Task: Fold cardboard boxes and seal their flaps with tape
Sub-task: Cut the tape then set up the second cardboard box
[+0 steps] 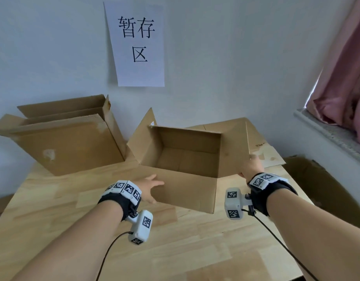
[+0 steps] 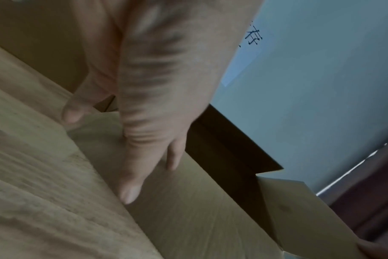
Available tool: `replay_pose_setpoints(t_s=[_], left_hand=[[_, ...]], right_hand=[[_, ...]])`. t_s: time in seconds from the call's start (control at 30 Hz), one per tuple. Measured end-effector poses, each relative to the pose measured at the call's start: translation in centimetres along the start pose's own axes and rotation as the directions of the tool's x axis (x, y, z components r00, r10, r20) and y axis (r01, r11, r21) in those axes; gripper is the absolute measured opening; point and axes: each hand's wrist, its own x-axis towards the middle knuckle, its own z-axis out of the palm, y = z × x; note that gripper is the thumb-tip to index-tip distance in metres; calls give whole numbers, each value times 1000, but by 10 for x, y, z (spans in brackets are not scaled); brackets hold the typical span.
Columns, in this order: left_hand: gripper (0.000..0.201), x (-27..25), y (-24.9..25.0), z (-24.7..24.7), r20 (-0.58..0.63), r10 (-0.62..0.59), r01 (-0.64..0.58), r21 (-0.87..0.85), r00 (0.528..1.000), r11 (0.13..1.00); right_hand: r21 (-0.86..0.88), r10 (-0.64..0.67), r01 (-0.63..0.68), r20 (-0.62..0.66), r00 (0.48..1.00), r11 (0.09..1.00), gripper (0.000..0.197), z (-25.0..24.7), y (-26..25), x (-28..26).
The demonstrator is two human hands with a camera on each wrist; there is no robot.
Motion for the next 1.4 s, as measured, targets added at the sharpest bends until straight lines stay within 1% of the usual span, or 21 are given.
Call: replay_pose_setpoints(t_s=[0.1,0.13,0.2,0.27,0.33,0.5,0.57,0.63,0.73,0.8,0.93,0.97,1.0,1.07,1.13,1.17,1.23,1.27,1.3,1.33,1.4], left_hand=[[82,10,7,-3,-145,-60,52,-56,988,997],[84,13,12,-6,-169,-74,66,-49,983,997],[91,19,19,-11,-163,-85,86,-4,983,996],[96,26,24,-17,-139,-100,106,39,985,994],[98,35,26,-21,-133,-94,105,79,987,991],[99,58,18,-25,-74,-77,85,105,994,991],[98,64,13,-24,-69,-68,74,92,995,993],[90,68,10,-23,-84,-47,54,80,995,995],[71,73,6,-26,-91,-8,20,130,996,991],[61,75,3,-30,-83,4,12,190,997,982],[39,77,3,-33,-118,32,-6,221,993,975],[35,78,4,-34,-125,37,-9,217,992,976],[33,79,6,-35,-126,41,-13,214,991,977],[33,81,11,-42,-83,38,-19,214,996,977],[40,80,18,-58,53,20,-31,216,998,976],[43,81,22,-68,126,12,-39,219,992,975],[41,87,32,-92,179,4,-35,172,984,985],[40,92,37,-102,154,7,-22,95,988,995],[40,97,41,-111,109,19,-20,11,994,1000],[43,104,45,-120,50,32,-29,-52,998,998],[55,120,50,-135,-121,65,-78,-106,991,991]], right_hand=[[-128,-64,45,-152,986,991,43,-10,3,2],[-216,-107,73,-150,983,974,43,-13,2,0],[-456,-180,103,-128,975,884,39,-16,-1,-4],[-553,-215,145,-62,975,820,35,-13,-2,-1],[-557,-191,168,16,981,813,35,-8,-5,2],[-668,60,35,119,991,743,45,12,-6,9],[-711,107,31,148,983,702,47,21,-6,9],[-766,122,79,202,972,638,42,31,-6,11],[-778,137,196,339,931,597,46,47,-12,12],[-762,169,186,361,917,620,46,56,-10,18],[-619,216,94,407,888,780,39,64,-5,27],[-580,220,73,419,881,811,39,67,-6,28],[-587,248,50,416,875,808,38,68,-8,30],[-620,300,-5,373,878,785,39,69,-14,30],[-778,219,240,433,874,581,37,73,-9,28],[-783,216,265,449,867,563,30,76,-11,31],[-728,225,174,416,881,663,20,75,-8,40],[-636,241,64,381,892,769,22,74,-8,41],[-552,227,13,364,904,834,27,73,-4,43],[-520,182,51,388,903,852,33,73,2,48],[-443,189,0,383,904,897,37,69,5,52]])
